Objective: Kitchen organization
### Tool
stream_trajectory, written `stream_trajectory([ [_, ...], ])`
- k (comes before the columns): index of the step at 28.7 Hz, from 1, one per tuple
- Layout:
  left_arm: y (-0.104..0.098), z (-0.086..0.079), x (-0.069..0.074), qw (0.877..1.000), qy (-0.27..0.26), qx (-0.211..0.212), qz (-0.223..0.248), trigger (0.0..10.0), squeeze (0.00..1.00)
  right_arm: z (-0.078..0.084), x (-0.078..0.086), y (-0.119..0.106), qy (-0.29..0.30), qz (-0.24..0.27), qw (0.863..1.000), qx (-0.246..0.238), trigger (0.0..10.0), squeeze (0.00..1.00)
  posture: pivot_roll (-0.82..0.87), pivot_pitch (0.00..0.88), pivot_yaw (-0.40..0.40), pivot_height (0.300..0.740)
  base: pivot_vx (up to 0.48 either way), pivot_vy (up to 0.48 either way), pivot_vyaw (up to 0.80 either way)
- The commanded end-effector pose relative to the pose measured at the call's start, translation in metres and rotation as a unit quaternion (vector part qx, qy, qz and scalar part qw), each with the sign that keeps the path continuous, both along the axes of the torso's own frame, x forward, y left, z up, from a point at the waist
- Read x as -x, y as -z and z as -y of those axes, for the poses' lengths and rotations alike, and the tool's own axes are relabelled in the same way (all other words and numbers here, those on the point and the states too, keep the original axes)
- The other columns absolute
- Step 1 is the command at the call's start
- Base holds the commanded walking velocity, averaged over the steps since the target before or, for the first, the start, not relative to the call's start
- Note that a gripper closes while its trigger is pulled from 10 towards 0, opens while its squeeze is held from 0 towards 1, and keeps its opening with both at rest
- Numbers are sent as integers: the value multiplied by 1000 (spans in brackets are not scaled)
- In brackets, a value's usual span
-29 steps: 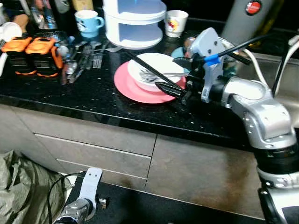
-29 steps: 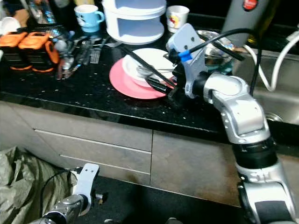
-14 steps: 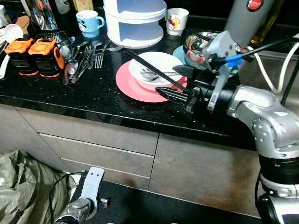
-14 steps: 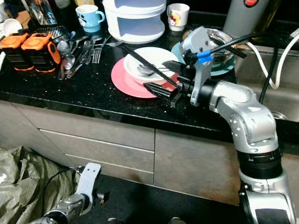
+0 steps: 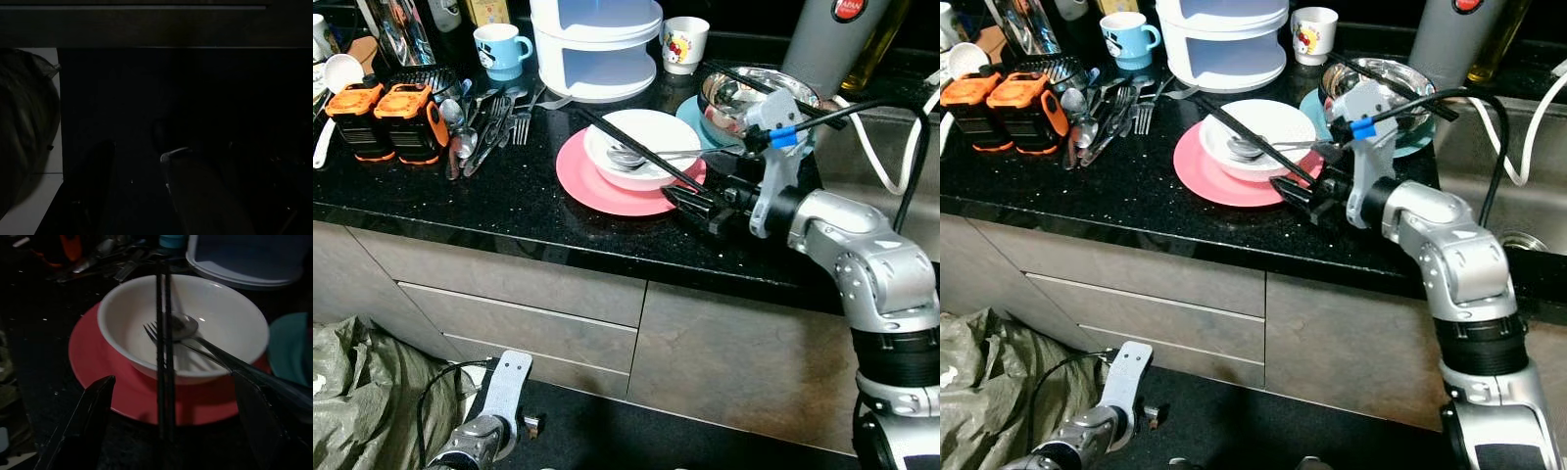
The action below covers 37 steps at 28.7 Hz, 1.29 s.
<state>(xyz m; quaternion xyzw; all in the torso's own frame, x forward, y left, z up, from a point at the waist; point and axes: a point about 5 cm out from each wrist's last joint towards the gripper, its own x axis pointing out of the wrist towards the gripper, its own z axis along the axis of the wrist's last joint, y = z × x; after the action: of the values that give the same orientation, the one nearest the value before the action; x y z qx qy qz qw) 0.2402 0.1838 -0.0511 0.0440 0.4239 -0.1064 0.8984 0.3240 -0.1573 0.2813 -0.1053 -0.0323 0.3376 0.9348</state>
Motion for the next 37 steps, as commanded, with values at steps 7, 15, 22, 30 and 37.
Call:
stream_trajectory([
  [7,5,-4,7,1000,4,-8,-16,10000,0,0,3,4,1,-4,1000,14,10000,0,-71,90,45,740,0,0,0],
  [15,5,-3,7,1000,2,-8,-16,10000,0,-10,-1,17,6,-29,1000,1,10000,0,-67,87,41,740,0,0,0],
  [22,5,-3,7,1000,2,-8,-15,10000,0,-17,-5,13,43,6,999,11,10000,0,-69,86,41,740,0,0,0],
  [30,5,-2,7,1000,2,-7,-15,10000,0,-16,-6,10,68,29,996,58,10000,0,-68,78,44,740,0,0,0],
  [37,4,-2,7,1000,0,-7,-14,10000,0,-16,-3,3,69,59,985,143,10000,0,-70,77,42,740,0,0,0],
])
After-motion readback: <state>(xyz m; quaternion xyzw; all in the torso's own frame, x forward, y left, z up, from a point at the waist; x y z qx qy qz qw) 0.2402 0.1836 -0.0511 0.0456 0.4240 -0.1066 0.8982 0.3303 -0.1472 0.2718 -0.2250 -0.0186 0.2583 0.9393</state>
